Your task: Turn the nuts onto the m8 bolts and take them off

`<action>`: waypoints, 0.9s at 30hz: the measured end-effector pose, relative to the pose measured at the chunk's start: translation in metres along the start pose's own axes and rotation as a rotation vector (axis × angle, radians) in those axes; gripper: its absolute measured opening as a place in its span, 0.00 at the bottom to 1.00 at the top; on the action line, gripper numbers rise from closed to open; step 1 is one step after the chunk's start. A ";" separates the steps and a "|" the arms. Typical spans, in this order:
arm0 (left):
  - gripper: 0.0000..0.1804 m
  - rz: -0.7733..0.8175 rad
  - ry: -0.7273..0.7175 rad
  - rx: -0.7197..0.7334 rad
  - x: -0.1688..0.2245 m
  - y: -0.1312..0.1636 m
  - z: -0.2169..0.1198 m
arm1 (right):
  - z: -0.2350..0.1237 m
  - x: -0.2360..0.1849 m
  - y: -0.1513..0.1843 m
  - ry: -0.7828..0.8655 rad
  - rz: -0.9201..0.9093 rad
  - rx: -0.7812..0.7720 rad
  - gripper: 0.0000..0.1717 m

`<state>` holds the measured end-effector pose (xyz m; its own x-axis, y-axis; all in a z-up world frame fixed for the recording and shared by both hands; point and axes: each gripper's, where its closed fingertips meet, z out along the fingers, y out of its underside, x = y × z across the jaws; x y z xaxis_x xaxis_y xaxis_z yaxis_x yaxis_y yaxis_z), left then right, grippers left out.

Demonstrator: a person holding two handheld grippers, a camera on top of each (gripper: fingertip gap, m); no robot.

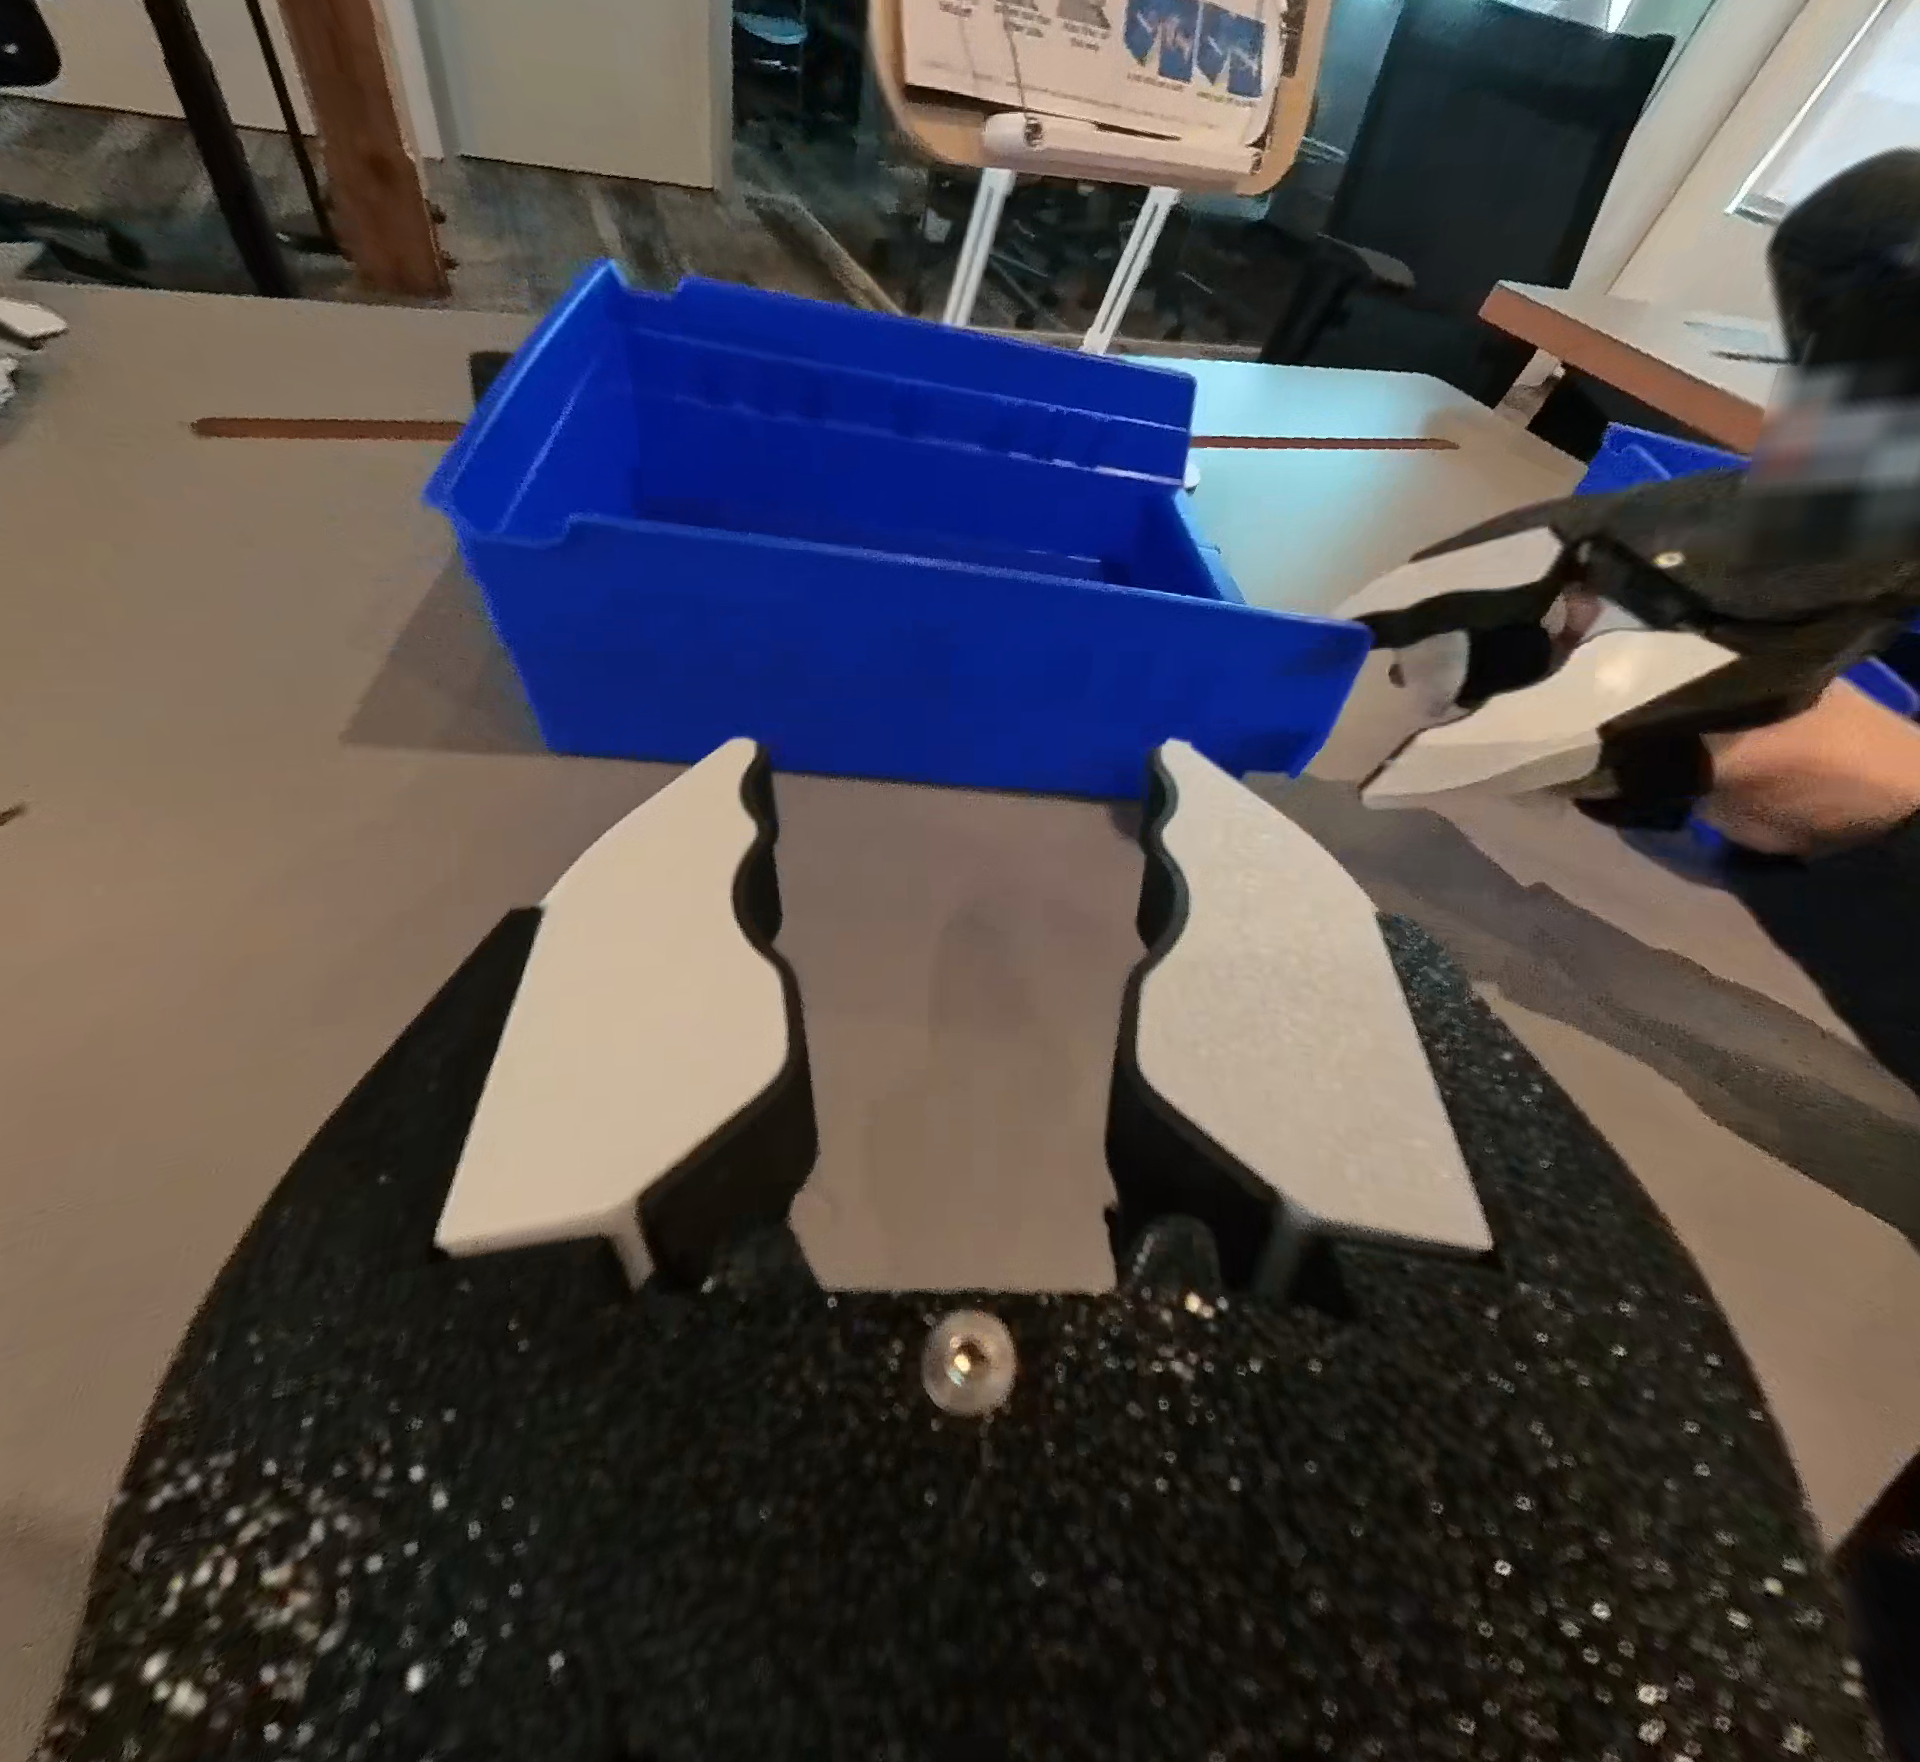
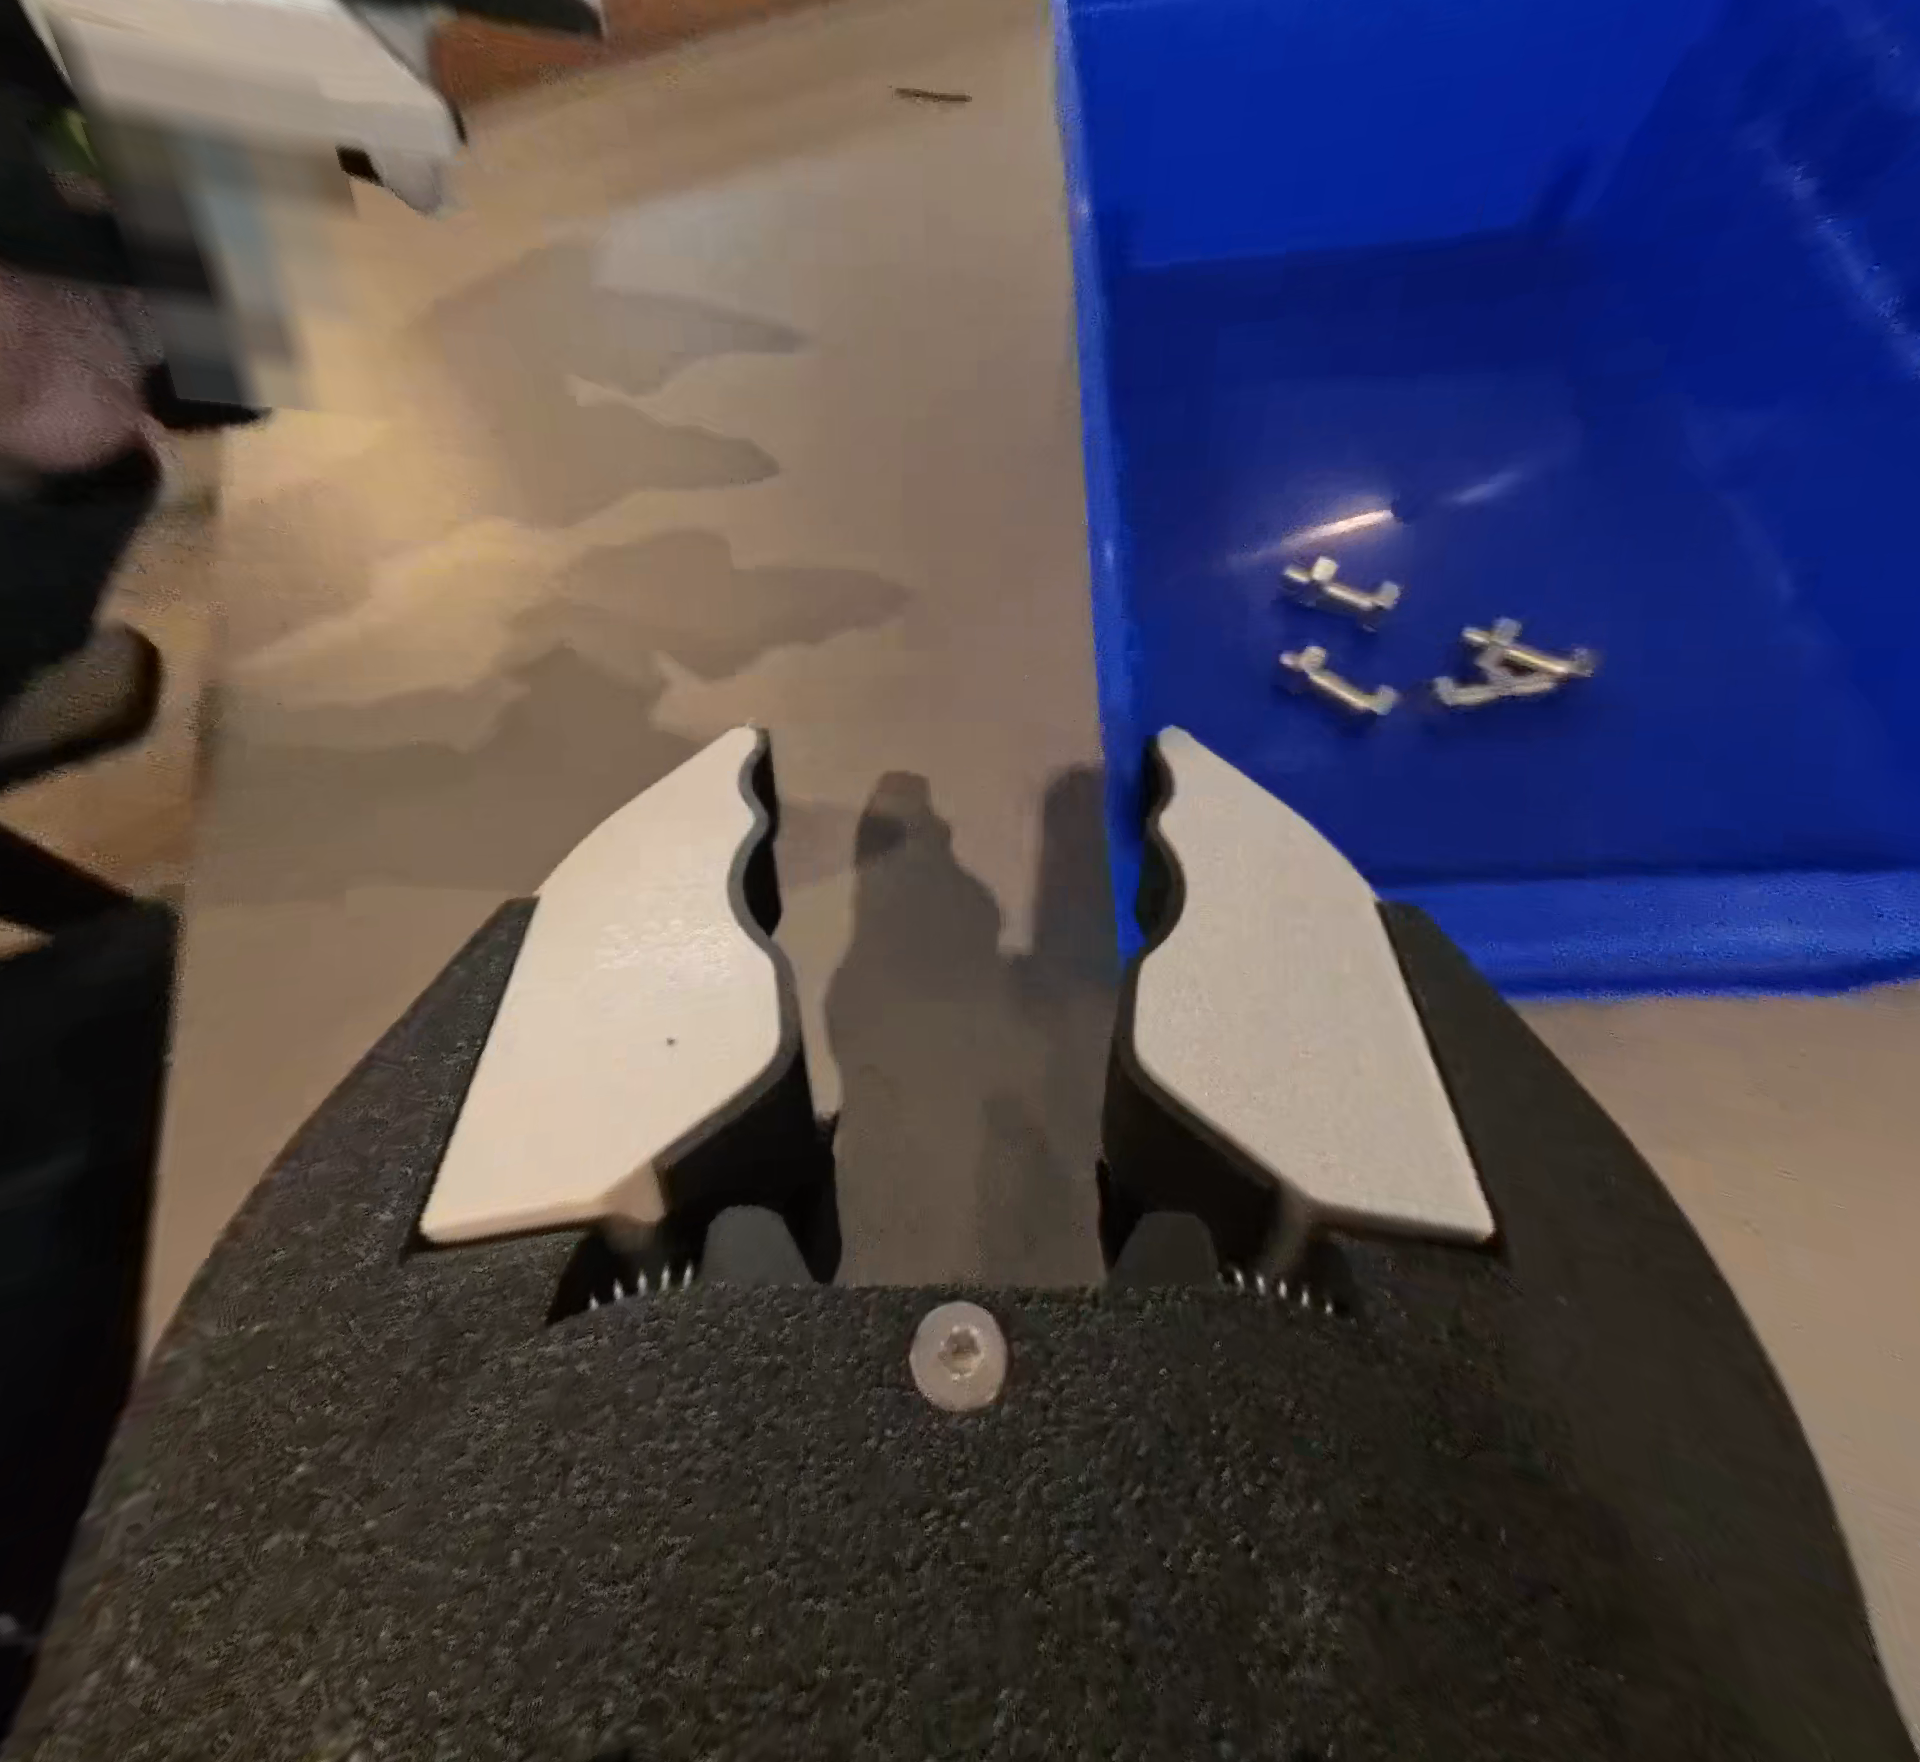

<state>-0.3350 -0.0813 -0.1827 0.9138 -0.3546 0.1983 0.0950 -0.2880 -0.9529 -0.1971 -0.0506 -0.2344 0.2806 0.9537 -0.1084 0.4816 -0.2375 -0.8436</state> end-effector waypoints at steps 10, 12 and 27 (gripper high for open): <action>0.55 -0.177 0.039 -0.088 -0.013 0.001 0.011 | -0.014 -0.092 -0.059 -0.092 -0.193 0.235 0.38; 0.60 -0.164 0.000 -0.177 -0.016 0.008 0.022 | -0.052 -0.061 -0.064 0.167 -0.224 0.256 0.40; 0.25 -0.048 -0.132 -0.779 -0.019 0.048 0.048 | -0.421 0.043 0.223 1.340 0.719 -0.378 0.38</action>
<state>-0.3293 -0.0461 -0.2436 0.9597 -0.2313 0.1596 -0.1237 -0.8576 -0.4992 0.2715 -0.1397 -0.2056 0.9409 -0.1795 0.2871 0.0417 -0.7801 -0.6243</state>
